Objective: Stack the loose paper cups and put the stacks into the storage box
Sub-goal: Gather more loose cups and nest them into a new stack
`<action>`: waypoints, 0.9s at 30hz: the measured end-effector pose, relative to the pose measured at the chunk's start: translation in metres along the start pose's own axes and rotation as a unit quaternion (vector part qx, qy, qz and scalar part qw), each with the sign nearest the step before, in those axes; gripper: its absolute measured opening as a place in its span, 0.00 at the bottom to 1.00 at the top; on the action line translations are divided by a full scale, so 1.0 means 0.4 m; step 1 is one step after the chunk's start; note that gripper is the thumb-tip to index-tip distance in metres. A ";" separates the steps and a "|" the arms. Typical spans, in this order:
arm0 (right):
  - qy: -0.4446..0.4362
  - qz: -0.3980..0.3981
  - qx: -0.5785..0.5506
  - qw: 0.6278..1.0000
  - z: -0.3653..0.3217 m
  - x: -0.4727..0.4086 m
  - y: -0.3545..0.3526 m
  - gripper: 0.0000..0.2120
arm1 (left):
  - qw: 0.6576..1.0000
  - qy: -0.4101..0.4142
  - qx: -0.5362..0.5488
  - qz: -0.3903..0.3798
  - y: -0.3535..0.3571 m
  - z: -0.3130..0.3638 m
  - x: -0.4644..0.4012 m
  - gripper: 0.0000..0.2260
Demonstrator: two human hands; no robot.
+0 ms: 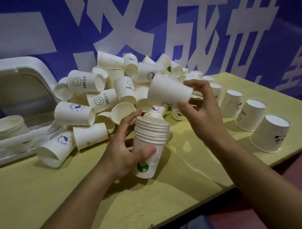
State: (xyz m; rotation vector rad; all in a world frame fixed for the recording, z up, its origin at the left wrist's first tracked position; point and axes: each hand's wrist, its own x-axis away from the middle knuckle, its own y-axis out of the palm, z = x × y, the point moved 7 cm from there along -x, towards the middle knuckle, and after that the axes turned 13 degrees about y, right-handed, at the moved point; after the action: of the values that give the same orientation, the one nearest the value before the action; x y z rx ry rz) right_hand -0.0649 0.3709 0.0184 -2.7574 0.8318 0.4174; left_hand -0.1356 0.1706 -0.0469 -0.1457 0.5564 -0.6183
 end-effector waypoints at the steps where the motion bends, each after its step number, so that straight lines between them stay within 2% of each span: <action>1: 0.010 -0.017 -0.002 1.000 -0.001 0.006 0.018 0.19 | 1.000 0.003 -0.012 -0.005 0.004 0.002 0.001 0.43; 4: 0.040 -0.066 -0.001 0.997 0.008 0.021 0.073 0.11 | 1.000 0.003 -0.028 -0.012 0.009 0.010 0.005 0.49; 6: 0.053 -0.075 -0.019 0.996 0.016 0.026 0.096 0.14 | 0.999 0.002 -0.032 -0.017 0.010 0.017 0.006 0.51; 9: 0.041 -0.075 -0.020 0.996 0.008 0.020 0.109 0.11 | 0.999 0.020 -0.041 -0.026 0.008 0.021 0.006 0.52; 12: 0.078 -0.139 -0.016 0.987 0.017 -0.001 0.125 0.30 | 0.999 0.017 -0.028 -0.012 -0.004 0.016 0.006 0.49; 15: 0.137 -0.196 -0.049 0.970 0.044 -0.009 0.141 0.32 | 0.999 0.013 -0.036 -0.006 -0.015 0.008 0.004 0.45; 18: 0.127 -0.179 -0.025 0.975 0.055 -0.001 0.135 0.27 | 0.999 0.017 -0.048 -0.004 -0.013 0.005 0.003 0.43; 22: 0.060 -0.173 0.023 0.983 0.060 0.043 0.132 0.15 | 0.999 0.011 -0.048 0.018 -0.010 0.002 0.005 0.48; 24: 0.043 -0.166 0.066 0.983 0.069 0.063 0.121 0.12 | 0.998 0.017 -0.058 0.022 -0.011 0.002 0.006 0.44; 25: 0.031 -0.143 0.095 0.985 0.077 0.069 0.103 0.13 | 0.998 0.018 -0.064 0.021 -0.010 0.000 0.006 0.41; 27: -0.022 -0.043 0.195 0.980 0.084 0.073 0.047 0.16 | 0.997 0.019 -0.067 0.022 -0.011 -0.004 0.005 0.37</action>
State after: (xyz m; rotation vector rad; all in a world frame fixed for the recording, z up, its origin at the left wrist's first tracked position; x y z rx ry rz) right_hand -0.0593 0.3510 -0.0254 -2.4011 0.6954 0.2644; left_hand -0.1373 0.1661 -0.0477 -0.2481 0.6368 -0.5418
